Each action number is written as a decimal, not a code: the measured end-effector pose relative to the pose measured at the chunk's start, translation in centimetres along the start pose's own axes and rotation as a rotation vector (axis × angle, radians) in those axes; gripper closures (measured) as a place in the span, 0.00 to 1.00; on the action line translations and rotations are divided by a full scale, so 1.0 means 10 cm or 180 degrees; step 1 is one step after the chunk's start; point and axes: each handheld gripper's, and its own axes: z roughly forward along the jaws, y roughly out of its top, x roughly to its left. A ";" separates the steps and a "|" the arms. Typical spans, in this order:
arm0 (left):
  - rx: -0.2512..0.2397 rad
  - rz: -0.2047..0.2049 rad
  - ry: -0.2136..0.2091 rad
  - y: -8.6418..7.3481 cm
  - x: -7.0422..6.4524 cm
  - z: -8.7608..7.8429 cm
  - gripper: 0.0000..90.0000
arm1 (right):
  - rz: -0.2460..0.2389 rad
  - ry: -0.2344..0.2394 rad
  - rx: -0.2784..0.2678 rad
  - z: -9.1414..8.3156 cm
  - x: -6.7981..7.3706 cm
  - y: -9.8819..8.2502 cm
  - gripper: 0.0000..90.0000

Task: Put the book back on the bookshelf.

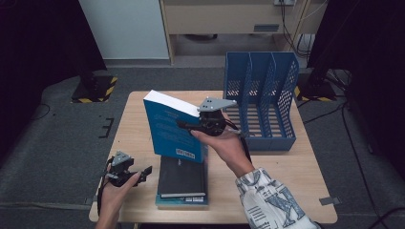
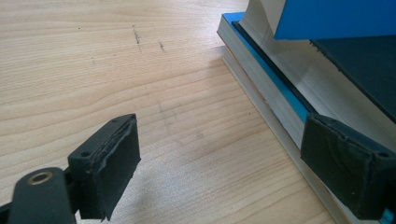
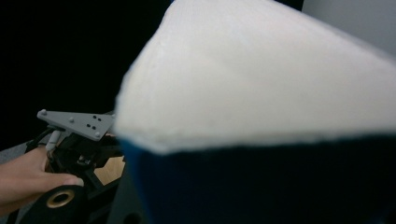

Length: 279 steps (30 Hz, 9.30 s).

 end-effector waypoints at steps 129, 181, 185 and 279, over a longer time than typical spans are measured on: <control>0.0269 -0.0062 0.0170 -0.13 0.14 0.13 0.10 | 0.1659 -0.1673 -0.0363 -1.34 -1.66 0.34 0.67; 0.0249 -0.0061 0.0163 -0.12 0.14 0.12 0.10 | 0.1557 -0.2144 -0.0346 -0.79 -1.70 0.15 0.67; 0.0250 -0.0062 0.0160 -0.12 0.14 0.12 0.10 | 0.1555 -0.2154 -0.0346 -0.77 -1.69 0.12 0.67; 0.0262 0.0022 0.0157 -0.11 0.11 0.12 0.10 | 0.1305 -0.2239 0.0077 -0.76 -1.32 -0.49 0.66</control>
